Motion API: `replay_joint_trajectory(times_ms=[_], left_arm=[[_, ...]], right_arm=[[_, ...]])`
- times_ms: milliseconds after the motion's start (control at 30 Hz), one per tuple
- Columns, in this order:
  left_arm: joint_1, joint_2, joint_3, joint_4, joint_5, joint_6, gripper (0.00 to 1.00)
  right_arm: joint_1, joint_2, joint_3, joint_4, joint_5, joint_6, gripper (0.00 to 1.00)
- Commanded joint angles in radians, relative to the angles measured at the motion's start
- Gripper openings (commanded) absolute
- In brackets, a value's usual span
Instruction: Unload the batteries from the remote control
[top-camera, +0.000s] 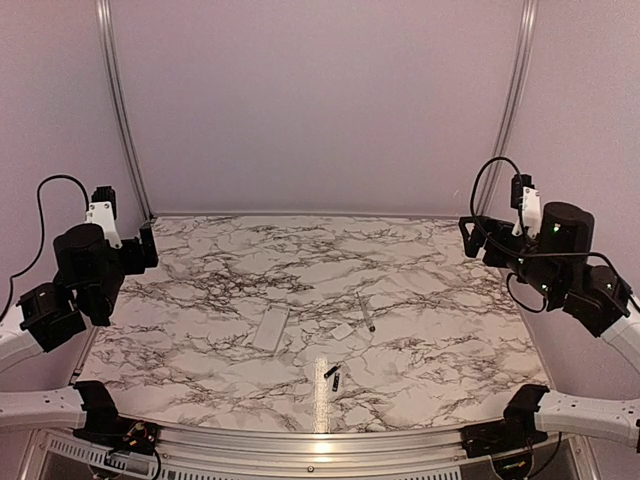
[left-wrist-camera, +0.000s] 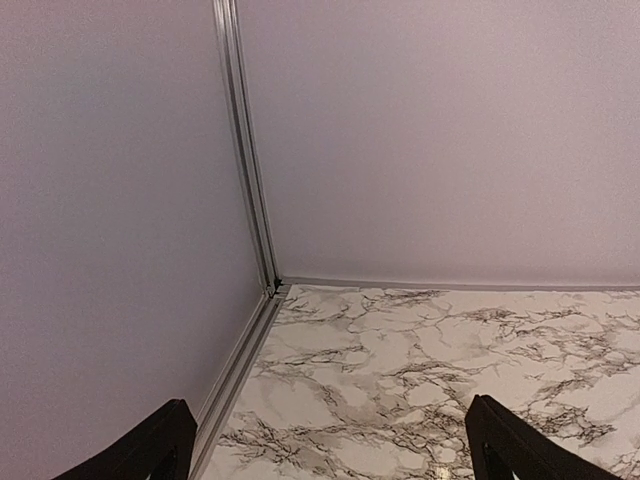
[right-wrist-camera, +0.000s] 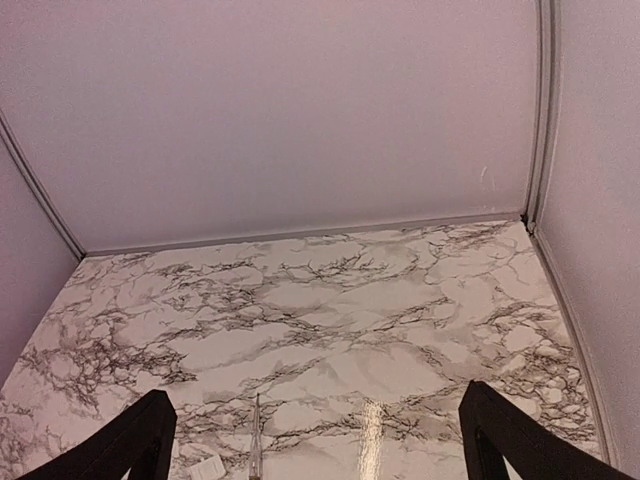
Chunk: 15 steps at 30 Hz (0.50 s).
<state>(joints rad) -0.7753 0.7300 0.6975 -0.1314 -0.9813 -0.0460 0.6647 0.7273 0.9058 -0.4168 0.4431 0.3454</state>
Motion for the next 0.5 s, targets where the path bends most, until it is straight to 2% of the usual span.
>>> replay_joint_trajectory(times_ms=[0, 467], left_arm=[[0.007, -0.020, -0.034, 0.032, -0.003, -0.035, 0.99], [0.007, -0.004, -0.036, -0.015, 0.010, -0.101, 0.99]], right_arm=[[0.004, -0.029, -0.011, -0.056, 0.035, 0.051, 0.99], [0.004, 0.009, 0.011, -0.035, 0.025, 0.010, 0.99]])
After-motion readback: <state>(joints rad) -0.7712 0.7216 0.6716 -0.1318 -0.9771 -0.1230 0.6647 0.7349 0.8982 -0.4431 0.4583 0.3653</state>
